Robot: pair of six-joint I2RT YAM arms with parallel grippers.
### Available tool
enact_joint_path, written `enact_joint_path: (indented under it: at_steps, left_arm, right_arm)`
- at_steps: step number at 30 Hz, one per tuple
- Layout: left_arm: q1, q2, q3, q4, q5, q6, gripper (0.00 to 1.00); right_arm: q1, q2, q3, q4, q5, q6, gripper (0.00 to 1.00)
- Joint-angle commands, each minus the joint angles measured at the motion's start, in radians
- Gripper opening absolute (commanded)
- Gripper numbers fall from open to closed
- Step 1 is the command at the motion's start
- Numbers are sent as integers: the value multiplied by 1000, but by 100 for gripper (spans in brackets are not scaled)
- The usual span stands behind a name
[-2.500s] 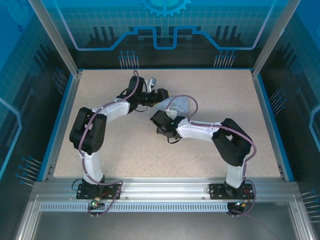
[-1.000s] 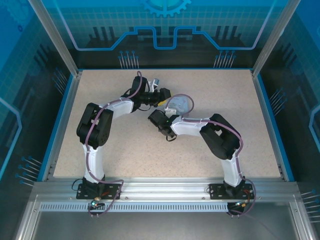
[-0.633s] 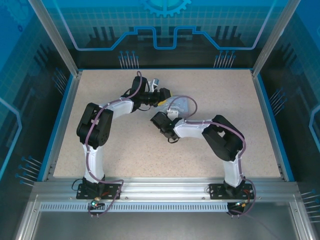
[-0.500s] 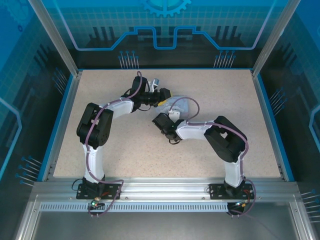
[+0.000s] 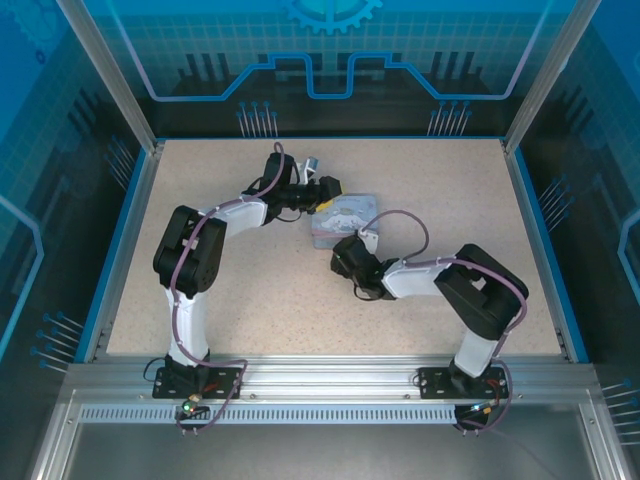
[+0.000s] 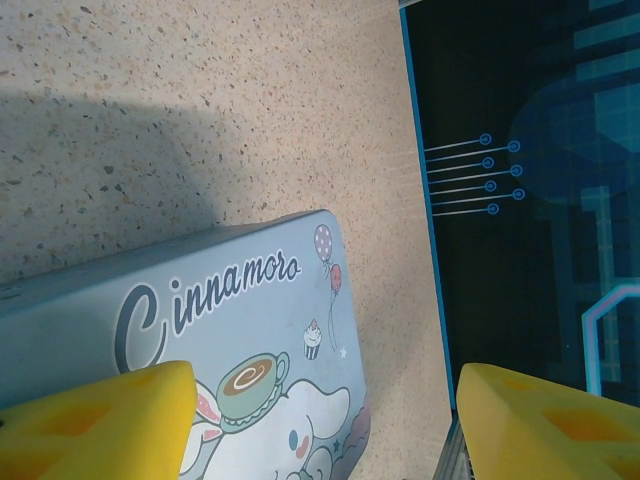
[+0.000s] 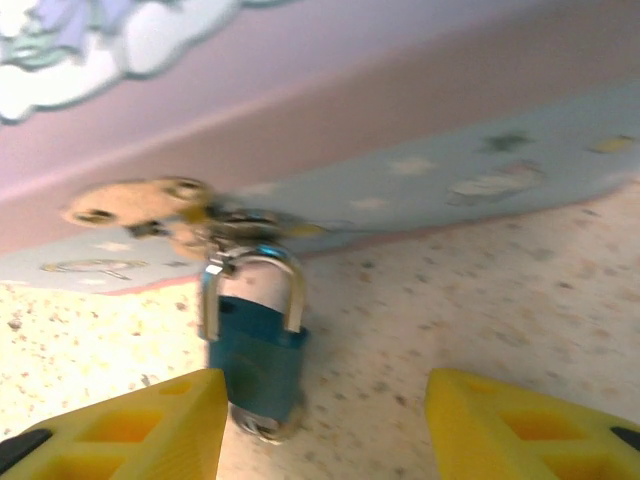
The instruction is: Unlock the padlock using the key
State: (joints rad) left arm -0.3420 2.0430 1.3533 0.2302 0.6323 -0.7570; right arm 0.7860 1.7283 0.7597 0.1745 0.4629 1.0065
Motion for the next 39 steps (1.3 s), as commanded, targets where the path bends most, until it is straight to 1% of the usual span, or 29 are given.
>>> enact_joint_path:
  at_steps: [1,3,5,8,10,12,14,15,19,23,28,29,31,34,35,37,39]
  left_arm:
    - [12,5,-20,-57,-34,34,71]
    - [12,2,-26,-58,-37,36,71]
    - [12,-3,-32,-53,-35,34,71]
    - [11,-10,-45,-40,-33,25,71]
    - [11,-12,-50,-36,-27,21,71]
    - [9,-15,-54,-33,-23,16,71]
    - [10,-22,-60,-28,-22,13,71]
    - [9,-26,-64,-29,-23,13,71]
    - [9,-42,-73,-38,-23,18,71]
    - [5,-56,-84,-41,-23,15,71]
    - [-3,-72,-103,-31,-29,6,71]
    - [-3,-72,-104,-30,-29,3,71]
    - [-6,-73,-103,-27,-32,-2,71]
    - [-9,-73,-101,-27,-33,-4,71]
    - [-11,-73,-99,-26,-32,-4,71]
    - [-11,-73,-99,-26,-33,-3,71]
    - [-12,-73,-98,-26,-37,2,71]
  right_arm:
    - [-32,-63,-49,-103,22,41,57]
    - [-51,-94,-73,-113,23,52,58]
    - [-77,-118,-101,-52,-19,12,59]
    - [-119,-164,-136,119,-162,-156,68]
    - [-147,-200,-158,202,-254,-235,77]
    - [-187,-224,-164,233,-332,-265,85]
    - [-224,-220,-160,260,-395,-271,90]
    - [-243,-207,-151,269,-427,-270,90]
    - [-301,-135,-101,331,-530,-257,90]
    - [-337,-38,-4,340,-608,-263,89]
    - [-386,75,129,334,-663,-285,89]
    - [-395,89,160,331,-669,-289,89]
    - [-411,81,163,323,-645,-289,89]
    - [-432,8,83,319,-602,-292,89]
    - [-439,-24,49,311,-599,-293,88]
    - [-443,-68,-9,295,-622,-297,80]
    - [-437,-73,-55,295,-656,-277,67]
